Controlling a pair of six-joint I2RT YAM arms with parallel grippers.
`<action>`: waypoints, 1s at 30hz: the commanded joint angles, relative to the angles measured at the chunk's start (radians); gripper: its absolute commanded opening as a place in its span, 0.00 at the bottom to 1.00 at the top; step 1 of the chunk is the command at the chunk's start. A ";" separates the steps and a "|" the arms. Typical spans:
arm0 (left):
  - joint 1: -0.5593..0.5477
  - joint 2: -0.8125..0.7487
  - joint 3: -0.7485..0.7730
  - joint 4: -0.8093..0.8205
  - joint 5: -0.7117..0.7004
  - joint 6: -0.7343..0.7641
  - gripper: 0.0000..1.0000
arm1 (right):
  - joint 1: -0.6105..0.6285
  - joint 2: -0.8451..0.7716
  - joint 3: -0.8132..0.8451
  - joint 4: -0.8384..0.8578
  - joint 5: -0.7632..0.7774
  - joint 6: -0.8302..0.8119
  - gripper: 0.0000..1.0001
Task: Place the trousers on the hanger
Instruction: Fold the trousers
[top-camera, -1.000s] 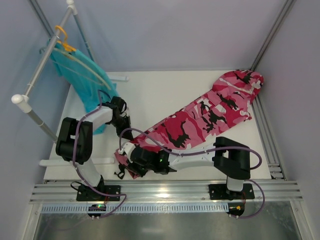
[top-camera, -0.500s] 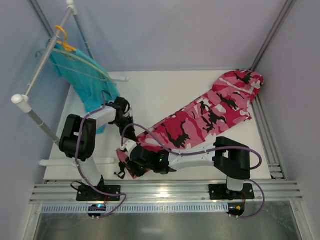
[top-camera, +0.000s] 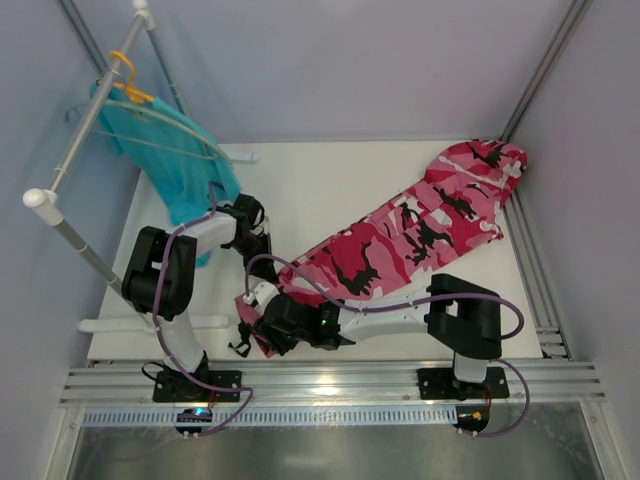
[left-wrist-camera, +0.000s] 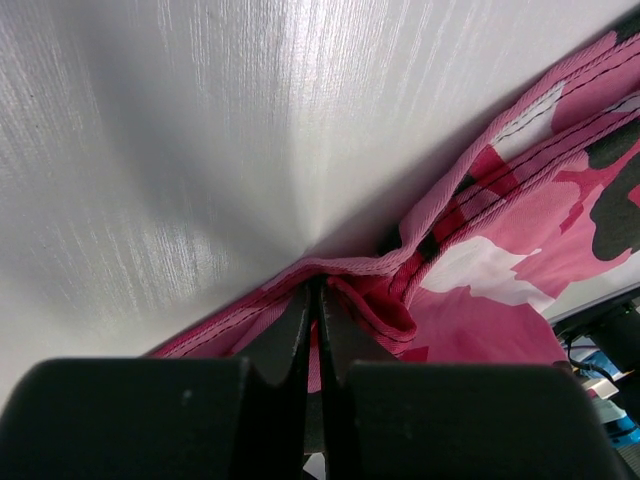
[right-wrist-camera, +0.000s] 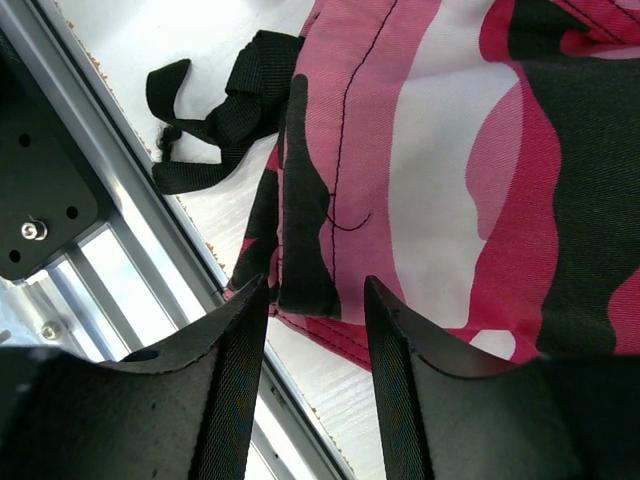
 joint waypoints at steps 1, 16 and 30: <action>-0.007 0.014 0.026 0.029 0.019 -0.004 0.03 | 0.005 0.015 0.033 0.020 0.046 -0.026 0.47; -0.009 -0.038 0.045 -0.009 0.006 -0.015 0.06 | 0.007 -0.005 0.108 -0.083 0.047 0.018 0.04; -0.029 -0.037 0.031 0.003 0.033 -0.020 0.06 | 0.009 0.024 0.106 -0.032 -0.042 0.180 0.04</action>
